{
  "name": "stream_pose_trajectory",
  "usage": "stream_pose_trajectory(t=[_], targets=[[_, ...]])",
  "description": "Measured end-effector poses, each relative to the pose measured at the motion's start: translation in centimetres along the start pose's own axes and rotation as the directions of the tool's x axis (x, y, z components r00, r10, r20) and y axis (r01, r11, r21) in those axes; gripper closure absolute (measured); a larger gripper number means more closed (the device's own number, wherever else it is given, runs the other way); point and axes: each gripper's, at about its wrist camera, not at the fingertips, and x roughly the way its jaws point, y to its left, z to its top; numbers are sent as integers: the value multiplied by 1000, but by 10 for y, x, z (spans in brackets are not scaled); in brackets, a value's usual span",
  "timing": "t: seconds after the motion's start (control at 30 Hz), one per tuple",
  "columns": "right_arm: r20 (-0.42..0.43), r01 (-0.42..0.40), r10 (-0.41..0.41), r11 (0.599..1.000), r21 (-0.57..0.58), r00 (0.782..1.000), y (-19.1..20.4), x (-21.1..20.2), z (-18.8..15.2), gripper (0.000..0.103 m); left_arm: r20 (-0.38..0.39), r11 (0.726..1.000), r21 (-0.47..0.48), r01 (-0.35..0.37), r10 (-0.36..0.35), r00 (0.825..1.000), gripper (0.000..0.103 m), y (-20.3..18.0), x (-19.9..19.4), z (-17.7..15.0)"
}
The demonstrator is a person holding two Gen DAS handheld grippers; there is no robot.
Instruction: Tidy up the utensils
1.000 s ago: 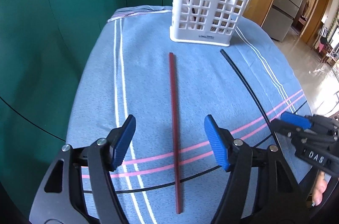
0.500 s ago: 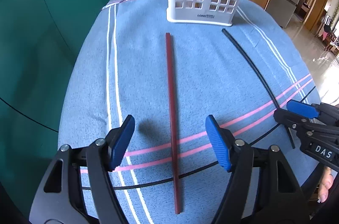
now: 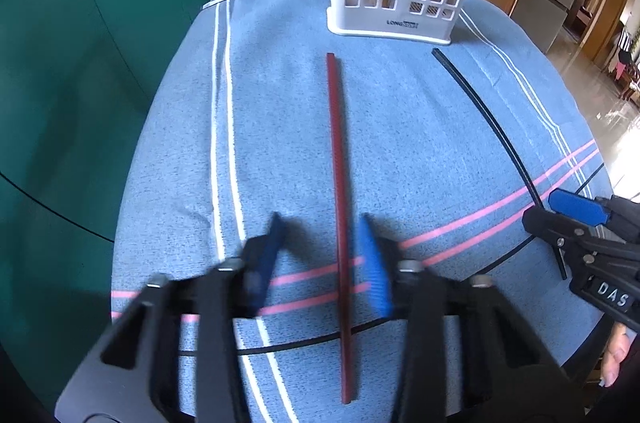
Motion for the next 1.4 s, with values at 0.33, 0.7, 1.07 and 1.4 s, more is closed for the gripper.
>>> stream_pose_trajectory(t=[0.33,0.7,1.07,1.4], targets=[[2,-14,14,999,-36,1000,8,2,-6,97,-18,999,-7,48,-48,999,98,-1,-5,-7],[-33,-68,66,995,-68,997,8,-9,-23,93,-52,996,16,82,-81,995,97,-10,-14,-22],[23,-55,56,998,-28,998,6,4,43,82,-40,998,27,64,-63,997,87,-8,5,37],[-53,-13,10,998,-58,999,15,57,106,82,-101,996,89,31,-22,995,80,-12,48,96]])
